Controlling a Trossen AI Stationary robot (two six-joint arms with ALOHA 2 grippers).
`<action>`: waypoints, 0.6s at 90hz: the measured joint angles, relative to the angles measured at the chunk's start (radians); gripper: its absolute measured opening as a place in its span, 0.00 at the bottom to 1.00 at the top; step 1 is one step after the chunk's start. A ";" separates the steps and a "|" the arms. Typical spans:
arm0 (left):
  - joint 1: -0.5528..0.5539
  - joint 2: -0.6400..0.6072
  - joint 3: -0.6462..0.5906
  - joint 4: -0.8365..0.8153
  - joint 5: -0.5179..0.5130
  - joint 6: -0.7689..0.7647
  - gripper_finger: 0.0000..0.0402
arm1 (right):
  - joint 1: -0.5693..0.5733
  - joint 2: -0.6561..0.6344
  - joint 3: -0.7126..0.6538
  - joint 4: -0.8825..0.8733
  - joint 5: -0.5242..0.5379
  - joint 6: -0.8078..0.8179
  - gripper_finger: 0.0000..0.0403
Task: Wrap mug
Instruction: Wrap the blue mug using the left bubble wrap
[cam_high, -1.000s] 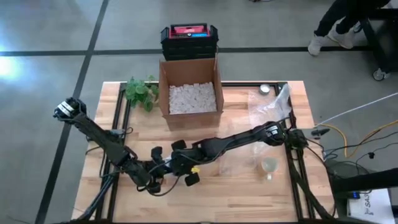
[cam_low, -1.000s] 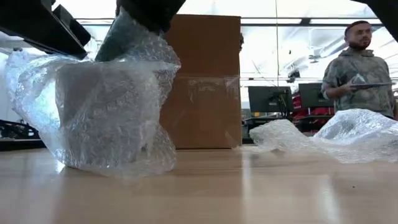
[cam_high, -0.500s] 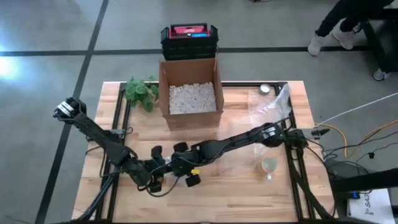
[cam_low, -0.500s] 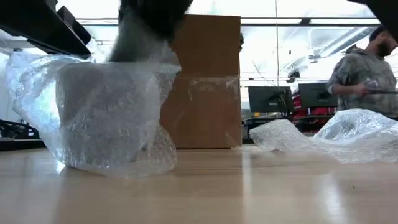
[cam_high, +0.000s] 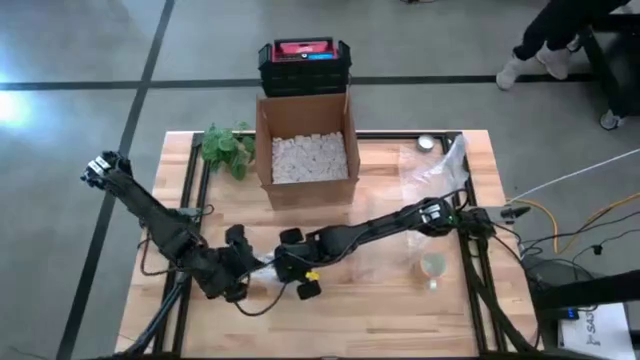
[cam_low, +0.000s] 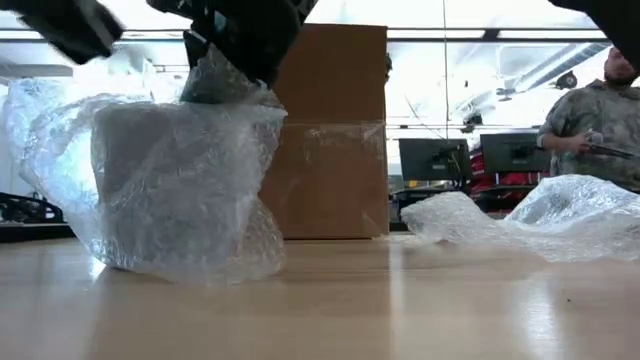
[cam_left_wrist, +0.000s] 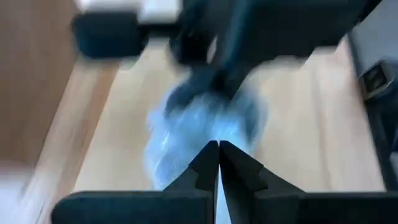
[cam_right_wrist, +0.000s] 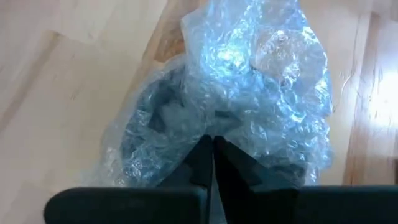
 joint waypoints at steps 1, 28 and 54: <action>-0.005 -0.001 -0.001 -0.013 0.005 -0.014 0.00 | 0.000 0.000 0.000 0.000 0.000 0.000 0.00; -0.123 0.041 -0.171 0.153 -0.002 -0.195 0.00 | 0.000 0.001 0.000 0.000 0.001 -0.008 0.00; -0.076 0.090 -0.232 0.534 -0.106 0.020 0.00 | 0.000 0.002 0.000 0.009 0.001 -0.008 0.00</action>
